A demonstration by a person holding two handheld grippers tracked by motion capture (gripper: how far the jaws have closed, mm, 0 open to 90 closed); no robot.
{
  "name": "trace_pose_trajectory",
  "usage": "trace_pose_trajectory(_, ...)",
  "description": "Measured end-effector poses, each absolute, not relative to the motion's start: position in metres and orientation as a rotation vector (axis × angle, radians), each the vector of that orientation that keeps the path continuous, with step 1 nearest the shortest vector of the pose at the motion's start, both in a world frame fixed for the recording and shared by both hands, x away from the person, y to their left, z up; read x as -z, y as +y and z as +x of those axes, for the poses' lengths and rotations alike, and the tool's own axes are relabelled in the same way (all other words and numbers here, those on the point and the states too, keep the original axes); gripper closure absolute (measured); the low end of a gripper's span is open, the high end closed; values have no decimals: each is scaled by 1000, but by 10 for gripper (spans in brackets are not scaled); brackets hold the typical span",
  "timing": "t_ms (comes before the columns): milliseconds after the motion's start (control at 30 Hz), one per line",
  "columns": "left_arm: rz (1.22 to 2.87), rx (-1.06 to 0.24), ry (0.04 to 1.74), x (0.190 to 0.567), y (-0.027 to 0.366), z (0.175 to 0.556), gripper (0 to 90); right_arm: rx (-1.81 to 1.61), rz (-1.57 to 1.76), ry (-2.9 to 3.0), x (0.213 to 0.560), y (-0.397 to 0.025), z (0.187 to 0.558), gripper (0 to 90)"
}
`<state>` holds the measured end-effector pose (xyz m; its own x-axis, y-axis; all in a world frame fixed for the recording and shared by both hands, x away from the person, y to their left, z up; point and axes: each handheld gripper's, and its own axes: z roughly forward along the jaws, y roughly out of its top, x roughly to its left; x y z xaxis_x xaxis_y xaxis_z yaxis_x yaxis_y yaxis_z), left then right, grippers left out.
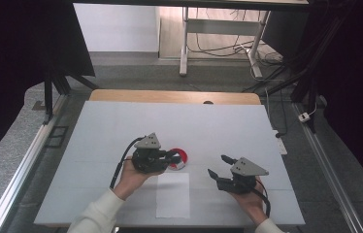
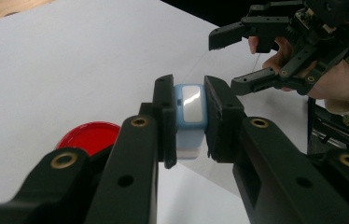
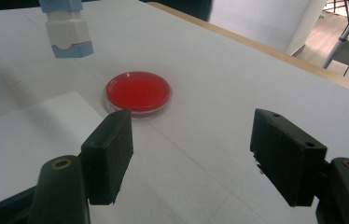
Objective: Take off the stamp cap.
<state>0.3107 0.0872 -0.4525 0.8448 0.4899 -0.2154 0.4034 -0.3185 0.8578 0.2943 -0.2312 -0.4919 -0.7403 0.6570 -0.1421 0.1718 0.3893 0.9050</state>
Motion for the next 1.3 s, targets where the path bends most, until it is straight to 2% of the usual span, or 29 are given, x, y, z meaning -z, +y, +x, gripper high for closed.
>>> trace_pose_trajectory(1300,1935,-109,670,454,87,310,750,-1314,585,2219,488,-169,294,332)
